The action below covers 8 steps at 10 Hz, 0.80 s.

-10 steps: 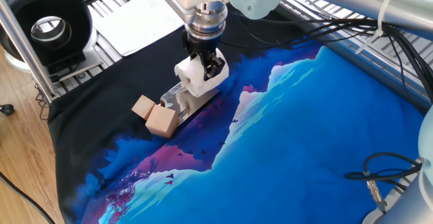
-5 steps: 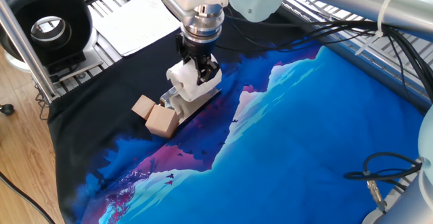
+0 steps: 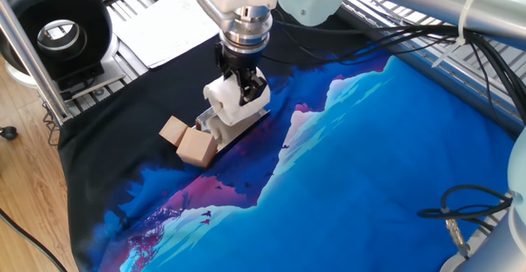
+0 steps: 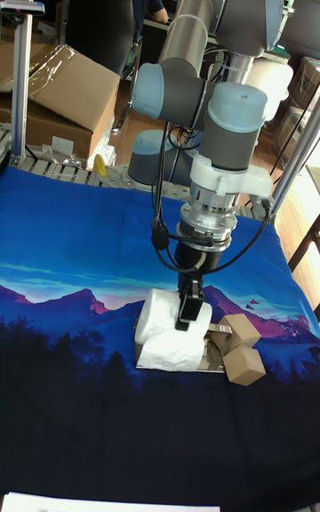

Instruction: Put the toilet paper on its holder

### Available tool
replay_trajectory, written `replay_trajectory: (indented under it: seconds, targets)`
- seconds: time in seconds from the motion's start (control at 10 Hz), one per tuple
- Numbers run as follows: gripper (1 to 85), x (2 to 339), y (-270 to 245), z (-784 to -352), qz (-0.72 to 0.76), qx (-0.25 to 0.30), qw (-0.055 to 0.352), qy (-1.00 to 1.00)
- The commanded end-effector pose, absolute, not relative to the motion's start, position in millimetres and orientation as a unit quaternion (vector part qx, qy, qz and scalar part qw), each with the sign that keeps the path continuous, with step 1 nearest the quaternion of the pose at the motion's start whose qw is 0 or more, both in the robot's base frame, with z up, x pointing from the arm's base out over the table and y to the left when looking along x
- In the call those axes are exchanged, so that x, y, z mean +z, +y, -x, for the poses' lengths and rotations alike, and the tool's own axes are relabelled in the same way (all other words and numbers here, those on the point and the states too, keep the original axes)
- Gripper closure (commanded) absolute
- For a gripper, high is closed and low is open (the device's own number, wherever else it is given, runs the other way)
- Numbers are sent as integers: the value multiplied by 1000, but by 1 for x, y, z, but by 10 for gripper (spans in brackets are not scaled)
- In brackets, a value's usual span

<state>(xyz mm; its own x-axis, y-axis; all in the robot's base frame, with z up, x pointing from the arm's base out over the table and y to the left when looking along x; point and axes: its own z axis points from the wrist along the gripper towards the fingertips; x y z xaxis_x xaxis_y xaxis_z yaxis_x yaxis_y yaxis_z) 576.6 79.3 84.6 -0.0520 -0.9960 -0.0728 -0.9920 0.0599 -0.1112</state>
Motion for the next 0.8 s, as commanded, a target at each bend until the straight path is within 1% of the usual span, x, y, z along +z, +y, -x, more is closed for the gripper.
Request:
replay_trajectory:
  seconds: [0.0, 0.2, 0.3, 0.5, 0.7]
  targets:
    - [357, 86, 81, -577, 672, -11, 68, 737]
    - [360, 86, 80, -579, 669, -14, 70, 740]
    - [367, 86, 73, -579, 674, -25, 62, 736]
    - [410, 86, 59, -585, 684, -53, 50, 726]
    - [417, 86, 52, -585, 692, -62, 40, 718]
